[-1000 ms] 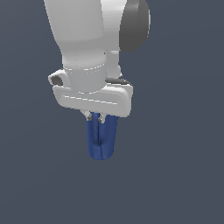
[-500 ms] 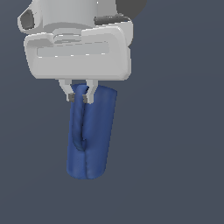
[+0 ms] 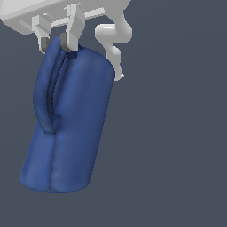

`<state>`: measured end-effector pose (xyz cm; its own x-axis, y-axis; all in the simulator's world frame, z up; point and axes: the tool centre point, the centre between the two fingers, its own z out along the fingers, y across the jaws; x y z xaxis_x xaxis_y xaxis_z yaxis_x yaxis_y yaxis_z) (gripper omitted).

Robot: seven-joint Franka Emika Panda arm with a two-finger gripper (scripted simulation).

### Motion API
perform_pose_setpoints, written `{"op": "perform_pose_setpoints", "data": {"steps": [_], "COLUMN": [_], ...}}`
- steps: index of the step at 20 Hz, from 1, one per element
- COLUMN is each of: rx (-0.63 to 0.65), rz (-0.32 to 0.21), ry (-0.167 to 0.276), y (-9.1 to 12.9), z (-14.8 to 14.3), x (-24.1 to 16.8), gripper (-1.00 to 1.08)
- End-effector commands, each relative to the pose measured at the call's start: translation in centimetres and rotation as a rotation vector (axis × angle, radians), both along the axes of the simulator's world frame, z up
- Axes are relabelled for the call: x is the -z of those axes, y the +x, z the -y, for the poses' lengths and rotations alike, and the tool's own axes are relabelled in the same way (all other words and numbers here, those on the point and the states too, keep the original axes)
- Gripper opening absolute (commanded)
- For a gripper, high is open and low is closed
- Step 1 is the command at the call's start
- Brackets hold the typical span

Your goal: Pick up the object and move it to a goal position.

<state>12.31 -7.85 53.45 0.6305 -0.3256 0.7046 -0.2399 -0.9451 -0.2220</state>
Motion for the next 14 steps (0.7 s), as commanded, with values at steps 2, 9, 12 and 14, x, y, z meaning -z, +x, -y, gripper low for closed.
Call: {"op": "perform_pose_setpoints", "data": {"steps": [2, 9, 12, 14], "rx": [0.009, 0.019, 0.021, 0.022], "rz": [0.088, 0.194, 0.219, 0.228], "ry": [-0.007, -0.016, -0.018, -0.019], "y": [-0.8, -2.2, -2.6, -2.8], "z": [0.3, 0.6, 0.7, 0.7], "x": [-2.9, -6.2, -6.9, -7.1], "gripper": [-1.00, -1.00, -1.00, -1.00]}}
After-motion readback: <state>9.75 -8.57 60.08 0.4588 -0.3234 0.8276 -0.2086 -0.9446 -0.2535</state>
